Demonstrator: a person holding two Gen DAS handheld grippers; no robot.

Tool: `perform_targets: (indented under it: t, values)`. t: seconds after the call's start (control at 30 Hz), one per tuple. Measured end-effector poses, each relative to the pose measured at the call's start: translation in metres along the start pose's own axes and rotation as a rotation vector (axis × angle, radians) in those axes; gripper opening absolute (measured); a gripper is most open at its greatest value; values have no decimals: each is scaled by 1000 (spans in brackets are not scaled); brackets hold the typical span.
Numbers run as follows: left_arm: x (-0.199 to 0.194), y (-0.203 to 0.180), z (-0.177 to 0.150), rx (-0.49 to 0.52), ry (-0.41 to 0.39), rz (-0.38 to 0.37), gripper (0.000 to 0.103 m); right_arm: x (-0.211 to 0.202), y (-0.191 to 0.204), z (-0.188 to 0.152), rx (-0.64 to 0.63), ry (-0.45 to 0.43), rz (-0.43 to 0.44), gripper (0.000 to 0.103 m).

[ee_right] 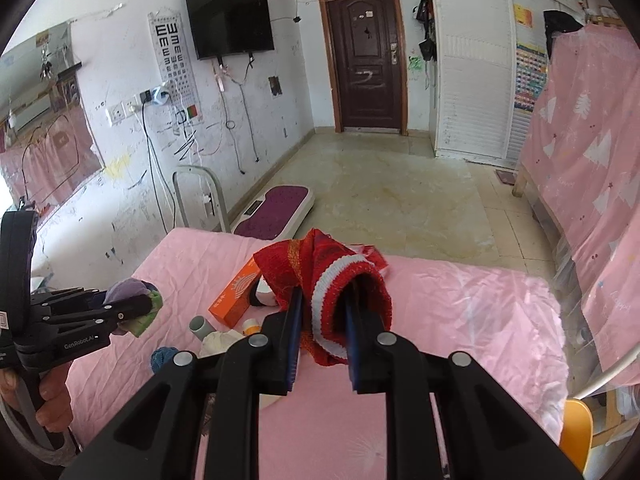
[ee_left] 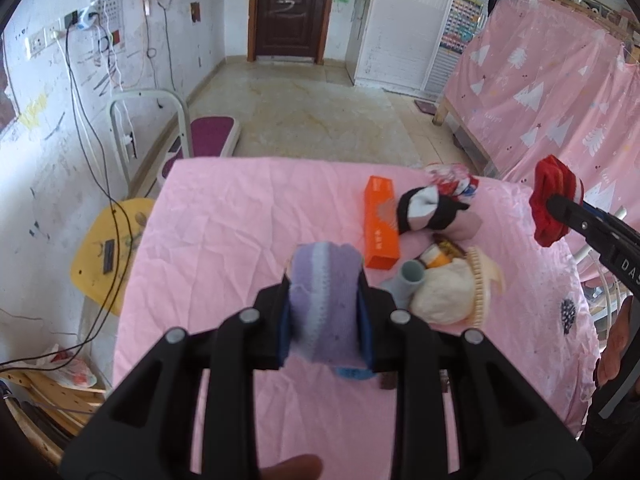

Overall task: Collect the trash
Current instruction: 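Carry the cloth and hat to the orange bucket and open both tools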

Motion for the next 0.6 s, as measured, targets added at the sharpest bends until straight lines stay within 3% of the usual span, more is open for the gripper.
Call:
perform_targets:
  t: [0.3,0.6]
  values:
    - [-19,-35,6,53,-35,-10,25,-38,-32,-6,54,-59,-35,9]
    - [-34,-98,12,146,-67,-59,25,-79,-83,-26,138,-113,-81,9]
Point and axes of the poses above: each gripper's, at about its wrist camera, not at the fingertips, and x roughly the way its jaws point, y to its left, z to its top, the point moved 5 cm from there along x, roughly the way its jaws point, and after that the axes turned 3 degrees about x, right-handed, at the moved point
